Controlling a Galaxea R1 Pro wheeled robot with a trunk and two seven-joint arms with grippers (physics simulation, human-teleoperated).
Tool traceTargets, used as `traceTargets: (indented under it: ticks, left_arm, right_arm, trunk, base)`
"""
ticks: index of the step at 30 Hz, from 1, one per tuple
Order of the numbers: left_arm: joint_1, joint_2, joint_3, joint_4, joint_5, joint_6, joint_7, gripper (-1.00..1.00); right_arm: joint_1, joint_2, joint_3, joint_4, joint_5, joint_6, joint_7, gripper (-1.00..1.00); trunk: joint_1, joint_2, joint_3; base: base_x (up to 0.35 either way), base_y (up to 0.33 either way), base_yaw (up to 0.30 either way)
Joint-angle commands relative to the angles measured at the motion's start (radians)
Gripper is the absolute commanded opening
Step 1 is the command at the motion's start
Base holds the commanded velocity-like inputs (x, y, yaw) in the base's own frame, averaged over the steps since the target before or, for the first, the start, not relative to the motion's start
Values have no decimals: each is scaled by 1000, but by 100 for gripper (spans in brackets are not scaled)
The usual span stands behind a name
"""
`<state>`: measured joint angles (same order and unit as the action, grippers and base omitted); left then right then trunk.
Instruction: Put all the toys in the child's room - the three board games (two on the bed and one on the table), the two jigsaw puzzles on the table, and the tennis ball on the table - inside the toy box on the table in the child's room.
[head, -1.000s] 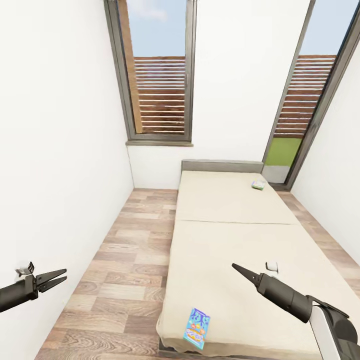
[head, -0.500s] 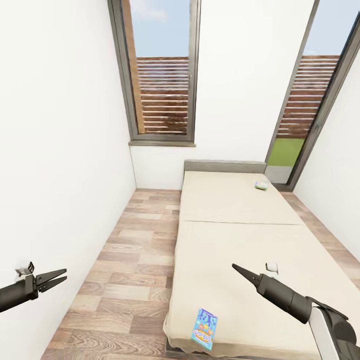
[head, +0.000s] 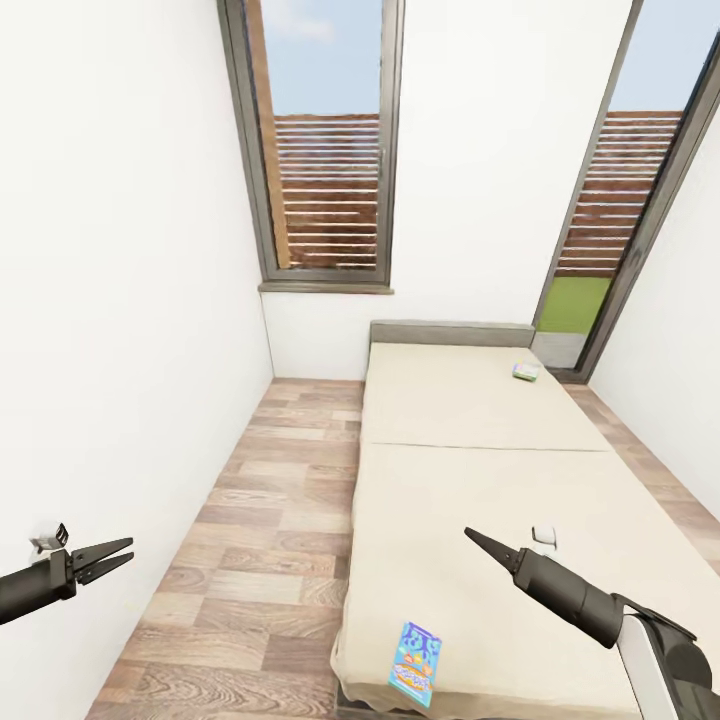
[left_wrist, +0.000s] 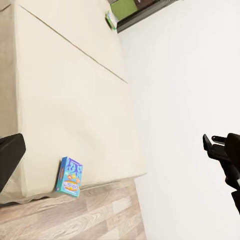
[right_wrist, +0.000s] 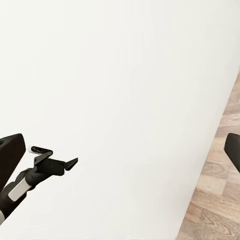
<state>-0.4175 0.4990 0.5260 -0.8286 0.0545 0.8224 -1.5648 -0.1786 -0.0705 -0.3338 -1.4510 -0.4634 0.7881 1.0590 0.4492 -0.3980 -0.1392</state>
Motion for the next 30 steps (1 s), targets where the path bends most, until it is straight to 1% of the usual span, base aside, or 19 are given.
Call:
traceTargets:
  ticks: [1,6,13,19,30]
  left_arm:
    - [-1,0,0,0,-1,11,-4,100]
    - [-1,1,0,0,-1,11,-4,100]
    - [-1,0,0,0,-1,11,-4,100]
    - [-1,0,0,0,-1,11,-4,100]
    - [-1,0,0,0,-1,11,-4,100]
  right_arm:
    - [-1,0,0,0,-3,6,1,100]
    - [-1,0,1,0,-3,6,2,100]
    - [-1,0,0,0,-3,6,2,100]
    - [-1,0,0,-1,-1,6,3,100]
    - [-1,0,-1,0,-3,6,3,100]
  trunk:
    - [1,-2,-2]
    - [1,-2,4]
    - [1,-2,12]
    - [1,-2,13]
    - [1,-2,13]
  base:
    - [129,144,-14]
    - [110,80,-56]
    - [39,37,-50]
    - [80,130,-8]
    - [15,19,0]
